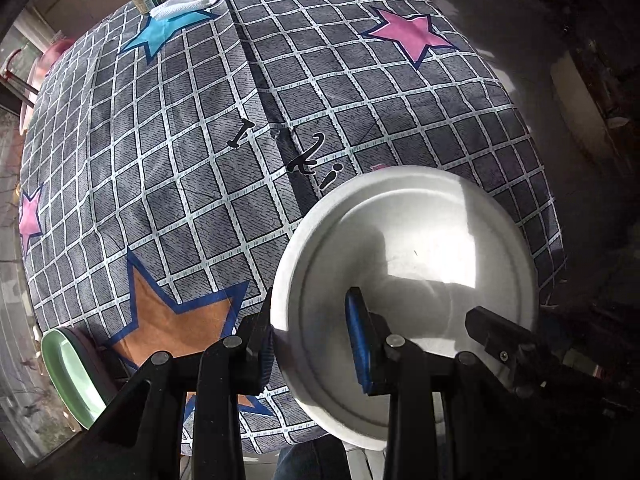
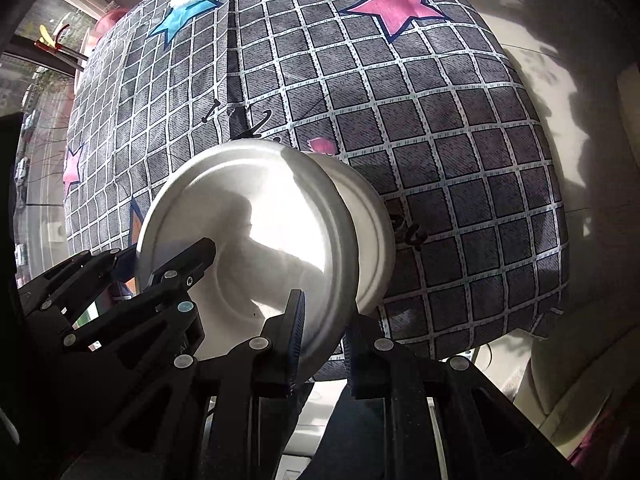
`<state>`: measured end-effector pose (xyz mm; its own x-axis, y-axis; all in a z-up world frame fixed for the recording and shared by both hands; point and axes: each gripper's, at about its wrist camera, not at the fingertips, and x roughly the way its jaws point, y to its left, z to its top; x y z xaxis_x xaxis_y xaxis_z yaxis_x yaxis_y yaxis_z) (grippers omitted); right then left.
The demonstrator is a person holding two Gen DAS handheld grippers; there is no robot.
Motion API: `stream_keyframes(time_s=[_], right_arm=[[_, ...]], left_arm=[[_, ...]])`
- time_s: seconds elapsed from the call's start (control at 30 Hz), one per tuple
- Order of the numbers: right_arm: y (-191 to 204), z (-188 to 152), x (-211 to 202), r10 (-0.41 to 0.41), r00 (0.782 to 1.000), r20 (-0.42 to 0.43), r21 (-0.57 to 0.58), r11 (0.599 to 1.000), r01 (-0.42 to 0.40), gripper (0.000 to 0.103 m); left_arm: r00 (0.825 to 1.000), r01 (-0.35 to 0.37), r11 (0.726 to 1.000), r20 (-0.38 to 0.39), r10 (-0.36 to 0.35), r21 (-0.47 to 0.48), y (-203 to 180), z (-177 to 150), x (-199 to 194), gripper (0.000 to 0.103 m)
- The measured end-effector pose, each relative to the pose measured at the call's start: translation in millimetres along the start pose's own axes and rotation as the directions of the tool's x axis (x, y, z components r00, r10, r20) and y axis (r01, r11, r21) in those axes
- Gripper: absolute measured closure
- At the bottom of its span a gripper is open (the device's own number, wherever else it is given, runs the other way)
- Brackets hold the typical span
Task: Organize plates and bowls
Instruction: 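Carry the third bowl with both grippers over the bowl stack, then lower the third bowl into the bowl stack and open both grippers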
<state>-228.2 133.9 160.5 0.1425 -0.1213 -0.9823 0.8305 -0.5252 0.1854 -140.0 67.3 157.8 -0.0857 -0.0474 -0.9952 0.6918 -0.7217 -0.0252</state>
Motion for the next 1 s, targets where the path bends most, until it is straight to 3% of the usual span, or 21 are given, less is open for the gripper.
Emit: stream_keyframes(time_s=[0.07, 0.17, 0.23, 0.3, 0.4, 0.43, 0.47, 0.73, 1.0], right_arm=[[-4.7, 3.5, 6.4, -0.008, 1.000, -0.009, 0.003, 1.000, 0.008, 0.084], [-5.9, 6.7, 13.8, -0.028, 1.000, -0.015, -0.013, 1.000, 0.027, 0.084], [-7.7, 7.9, 17.5, -0.047, 0.999, -0.020, -0.026, 0.999, 0.047, 0.084], [-9.4, 8.3, 21.1, -0.052, 0.998, -0.028, -0.025, 0.998, 0.051, 0.084], [-16.0, 5.1, 20.5, -0.062, 0.997, -0.034, -0.018, 0.998, 0.062, 0.042], [-18.9, 4.4, 17.8, -0.071, 0.997, -0.017, -0.018, 0.997, 0.071, 0.023], [-23.7, 3.1, 13.4, -0.064, 0.998, 0.003, -0.016, 0.998, 0.064, 0.012], [-56.0, -8.0, -4.4, -0.013, 1.000, -0.006, 0.020, 1.000, 0.013, 0.012], [-56.3, -8.0, -2.0, 0.027, 0.997, -0.071, -0.001, 1.000, -0.027, 0.012]], left_arm=[[1.000, 0.000, 1.000, -0.018, 0.000, -0.004, -4.8, 3.2, 7.1, 0.069], [0.999, -0.020, 1.000, -0.034, 0.020, -0.007, -8.1, 3.6, 12.5, 0.060], [0.999, -0.034, 0.999, -0.041, 0.034, -0.012, -6.6, 1.5, 12.0, 0.038], [0.999, -0.044, 0.999, -0.026, 0.044, -0.020, -2.4, -2.5, 6.5, 0.030], [0.997, -0.079, 0.996, -0.014, 0.078, -0.039, 8.1, -7.9, -2.9, 0.028], [0.997, -0.075, 0.996, -0.018, 0.075, -0.045, 12.0, -9.6, -5.0, 0.025], [0.997, -0.070, 0.996, -0.023, 0.069, -0.053, 15.8, -11.8, -7.3, 0.024], [0.995, -0.102, 0.993, -0.017, 0.101, -0.057, 20.7, -31.9, -27.0, 0.023], [0.991, -0.131, 0.979, -0.002, 0.132, -0.155, 23.0, -28.5, -42.0, 0.022]])
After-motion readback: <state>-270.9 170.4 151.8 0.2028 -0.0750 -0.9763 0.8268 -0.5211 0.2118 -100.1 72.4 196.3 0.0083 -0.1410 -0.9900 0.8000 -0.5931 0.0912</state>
